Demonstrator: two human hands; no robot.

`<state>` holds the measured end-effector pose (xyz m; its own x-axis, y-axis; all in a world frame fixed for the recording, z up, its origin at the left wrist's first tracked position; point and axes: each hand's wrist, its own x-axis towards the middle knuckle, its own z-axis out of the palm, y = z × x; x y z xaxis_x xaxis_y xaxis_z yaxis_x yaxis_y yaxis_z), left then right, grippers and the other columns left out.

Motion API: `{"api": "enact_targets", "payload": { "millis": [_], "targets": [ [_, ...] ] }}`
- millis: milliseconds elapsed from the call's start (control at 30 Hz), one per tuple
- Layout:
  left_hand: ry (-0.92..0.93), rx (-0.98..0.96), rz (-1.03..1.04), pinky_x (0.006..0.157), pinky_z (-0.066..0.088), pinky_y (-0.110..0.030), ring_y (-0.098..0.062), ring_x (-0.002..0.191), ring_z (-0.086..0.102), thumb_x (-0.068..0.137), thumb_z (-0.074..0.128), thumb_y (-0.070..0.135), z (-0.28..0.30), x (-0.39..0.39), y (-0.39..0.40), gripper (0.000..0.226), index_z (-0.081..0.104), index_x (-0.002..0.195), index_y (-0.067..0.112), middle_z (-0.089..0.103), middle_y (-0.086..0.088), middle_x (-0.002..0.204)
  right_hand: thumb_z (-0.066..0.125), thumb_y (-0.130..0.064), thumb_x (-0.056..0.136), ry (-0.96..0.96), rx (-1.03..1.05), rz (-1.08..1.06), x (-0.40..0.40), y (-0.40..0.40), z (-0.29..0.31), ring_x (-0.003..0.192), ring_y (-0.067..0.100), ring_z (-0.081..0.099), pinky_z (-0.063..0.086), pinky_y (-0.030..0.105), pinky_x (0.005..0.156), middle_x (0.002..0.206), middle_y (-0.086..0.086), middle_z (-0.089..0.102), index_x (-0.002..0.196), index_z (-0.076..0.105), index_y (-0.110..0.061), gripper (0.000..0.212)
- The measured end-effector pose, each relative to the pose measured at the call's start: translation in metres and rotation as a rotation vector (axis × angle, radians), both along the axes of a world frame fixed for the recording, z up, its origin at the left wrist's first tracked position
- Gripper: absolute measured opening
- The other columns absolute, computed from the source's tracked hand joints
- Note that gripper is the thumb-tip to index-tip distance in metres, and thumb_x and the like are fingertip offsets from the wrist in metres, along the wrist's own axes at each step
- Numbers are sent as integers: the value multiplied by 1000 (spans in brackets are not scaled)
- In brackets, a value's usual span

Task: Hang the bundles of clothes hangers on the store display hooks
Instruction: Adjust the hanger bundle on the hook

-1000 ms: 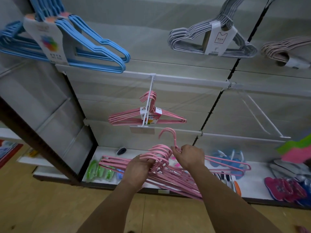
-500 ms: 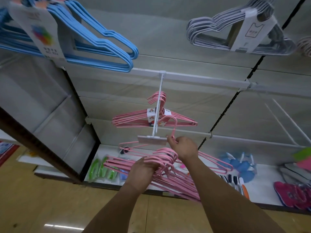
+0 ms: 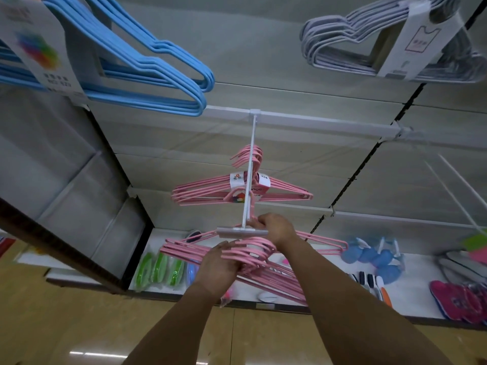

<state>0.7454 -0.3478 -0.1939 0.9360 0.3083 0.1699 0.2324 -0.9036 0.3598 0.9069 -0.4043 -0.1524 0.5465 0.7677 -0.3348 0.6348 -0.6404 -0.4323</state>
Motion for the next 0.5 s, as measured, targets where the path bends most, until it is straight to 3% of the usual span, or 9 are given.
{"api": "enact_targets", "payload": {
  "millis": [100, 167, 233, 300, 367, 433, 500],
  "targets": [
    [18, 40, -32, 52, 52, -14, -4, 53, 63, 70, 41, 21, -10, -2, 4, 32, 72, 61, 22, 68, 7, 61, 26, -47, 101, -25, -33, 14, 6, 9, 1, 87, 27, 53, 41, 38, 89, 83, 7, 53, 65, 42, -24, 45],
    [31, 19, -22, 50, 52, -14, -2, 51, 61, 70, 40, 22, -14, -6, 5, 33, 71, 61, 24, 66, 9, 60, 23, -46, 102, -69, -82, -7, 11, 9, 0, 102, 28, 56, 36, 41, 97, 99, 13, 61, 86, 57, -16, 48],
    [63, -29, -22, 49, 52, -14, -1, 50, 60, 71, 43, 22, -14, -9, 2, 29, 70, 63, 27, 65, 11, 59, 23, -46, 102, -111, -123, -21, 15, 9, -2, 110, 28, 55, 33, 42, 100, 113, 11, 62, 109, 58, -12, 49],
    [87, -29, -58, 48, 51, -12, 0, 49, 58, 64, 61, 19, -9, -10, -1, 14, 71, 63, 28, 64, 11, 58, 28, -41, 103, -161, -125, -36, 15, 5, -4, 116, 30, 50, 34, 42, 99, 126, 13, 56, 123, 52, -13, 43],
    [153, -5, -32, 48, 50, -10, 2, 46, 56, 44, 86, 14, -12, -9, -6, 27, 70, 60, 29, 62, 13, 55, 33, -32, 102, -282, -40, -108, 10, -4, -8, 126, 30, 40, 31, 41, 104, 139, 12, 45, 138, 40, -14, 41],
    [222, -26, 44, 53, 51, -9, 1, 51, 58, 29, 94, 14, -13, -9, -10, 45, 71, 65, 28, 64, 12, 59, 39, -20, 99, -374, 125, -282, -1, -18, -10, 121, 28, 44, 34, 36, 98, 133, 9, 50, 134, 46, -14, 36],
    [234, -45, 84, 76, 54, -17, -8, 78, 66, 62, 82, 9, -14, -9, -12, 39, 71, 96, 26, 71, 4, 88, 43, -13, 94, -230, 213, -412, -13, -32, -17, 98, 26, 58, 41, 31, 78, 110, 8, 65, 110, 62, -15, 25]
  ]
}}
